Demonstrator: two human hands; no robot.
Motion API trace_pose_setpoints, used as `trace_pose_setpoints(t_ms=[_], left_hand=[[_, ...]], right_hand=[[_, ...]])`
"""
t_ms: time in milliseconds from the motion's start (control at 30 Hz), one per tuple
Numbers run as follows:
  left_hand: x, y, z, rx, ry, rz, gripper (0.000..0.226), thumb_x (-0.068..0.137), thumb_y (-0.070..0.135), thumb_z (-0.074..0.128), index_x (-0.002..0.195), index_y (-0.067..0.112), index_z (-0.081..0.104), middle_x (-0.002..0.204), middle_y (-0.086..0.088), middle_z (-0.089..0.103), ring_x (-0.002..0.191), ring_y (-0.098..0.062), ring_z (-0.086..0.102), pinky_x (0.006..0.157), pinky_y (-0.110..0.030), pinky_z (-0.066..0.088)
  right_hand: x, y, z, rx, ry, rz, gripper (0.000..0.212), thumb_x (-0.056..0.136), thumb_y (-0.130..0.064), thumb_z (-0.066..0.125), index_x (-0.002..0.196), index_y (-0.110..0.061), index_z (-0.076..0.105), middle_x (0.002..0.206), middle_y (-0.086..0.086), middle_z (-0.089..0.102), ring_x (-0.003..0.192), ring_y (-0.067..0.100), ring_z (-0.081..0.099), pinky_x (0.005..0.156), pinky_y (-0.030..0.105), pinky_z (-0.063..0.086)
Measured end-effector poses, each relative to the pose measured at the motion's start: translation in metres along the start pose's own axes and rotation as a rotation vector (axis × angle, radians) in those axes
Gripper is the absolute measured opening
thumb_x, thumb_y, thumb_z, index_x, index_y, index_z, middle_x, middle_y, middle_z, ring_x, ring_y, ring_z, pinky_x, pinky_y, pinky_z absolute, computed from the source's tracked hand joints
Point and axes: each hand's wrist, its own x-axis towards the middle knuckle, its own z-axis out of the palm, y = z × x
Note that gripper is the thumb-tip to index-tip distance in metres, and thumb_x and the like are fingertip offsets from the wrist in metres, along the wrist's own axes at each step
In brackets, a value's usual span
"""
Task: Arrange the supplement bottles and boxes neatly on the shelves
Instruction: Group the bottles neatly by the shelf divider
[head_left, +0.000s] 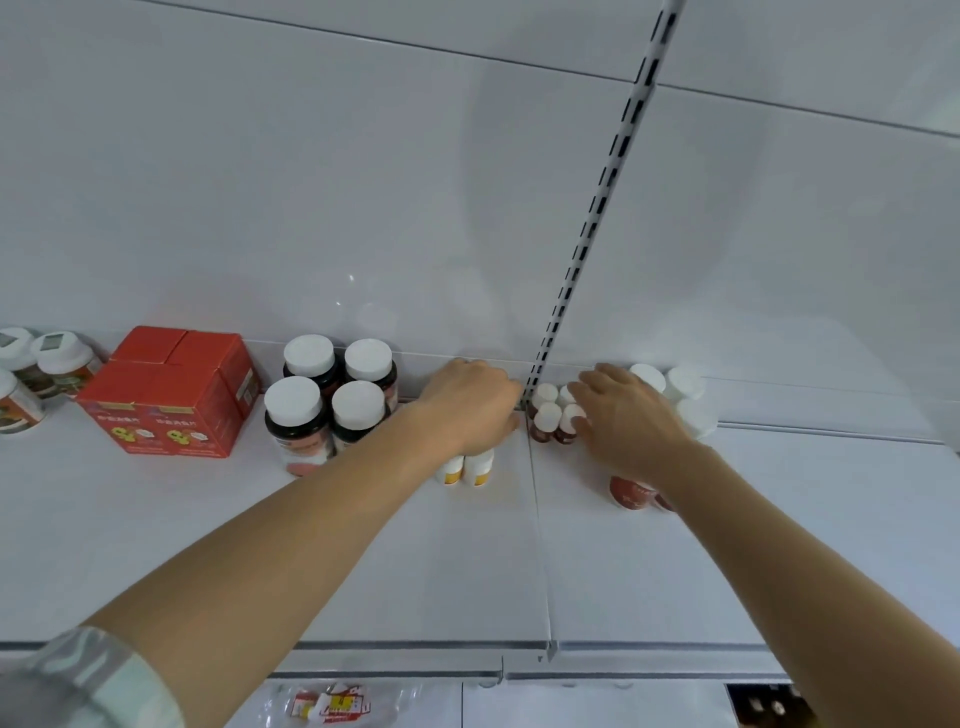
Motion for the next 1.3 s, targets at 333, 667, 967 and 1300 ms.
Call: trace_pose_setpoints(t_ms=[333, 667, 967, 1300], left_hand=[[0.039, 0.039, 0.026, 0.026, 0.000, -0.153, 0.018, 0.094, 0.035, 0.052, 0.093, 0.018, 0.057, 0.096, -0.007, 0.068, 0.091, -0.032, 0.061, 0.066, -0.034, 0.028], [0.054, 0.044, 0.049, 0.076, -0.007, -0.144, 0.037, 0.094, 0.039, 0.051, 0.123, 0.016, 0.051, 0.114, -0.003, 0.066, 0.100, -0.032, 0.062, 0.067, -0.034, 0.033], [0.063, 0.036, 0.053, 0.023, -0.013, -0.126, 0.035, 0.092, 0.037, 0.055, 0.120, 0.016, 0.053, 0.111, -0.005, 0.066, 0.105, -0.031, 0.060, 0.076, -0.037, 0.045], [0.065, 0.034, 0.052, -0.018, -0.018, -0.116, 0.030, 0.090, 0.034, 0.058, 0.113, 0.016, 0.056, 0.104, -0.006, 0.066, 0.098, -0.032, 0.061, 0.065, -0.034, 0.035]], right_hand=[[0.022, 0.034, -0.011, -0.069, -0.183, -0.122, 0.022, 0.094, -0.035, 0.051, 0.098, -0.021, 0.067, 0.099, -0.002, 0.063, 0.107, 0.021, 0.052, 0.090, 0.038, 0.049], [0.039, 0.039, -0.004, -0.112, -0.264, -0.167, 0.021, 0.091, -0.039, 0.051, 0.087, -0.020, 0.057, 0.100, 0.005, 0.062, 0.103, 0.025, 0.055, 0.090, 0.038, 0.048], [0.046, 0.042, 0.002, -0.129, -0.202, -0.194, 0.025, 0.094, -0.038, 0.049, 0.095, -0.019, 0.064, 0.099, 0.002, 0.063, 0.101, 0.024, 0.057, 0.080, 0.032, 0.044], [0.048, 0.044, 0.012, -0.099, -0.257, -0.193, 0.020, 0.097, -0.037, 0.045, 0.084, -0.022, 0.049, 0.085, -0.001, 0.049, 0.094, 0.024, 0.060, 0.069, 0.032, 0.037]])
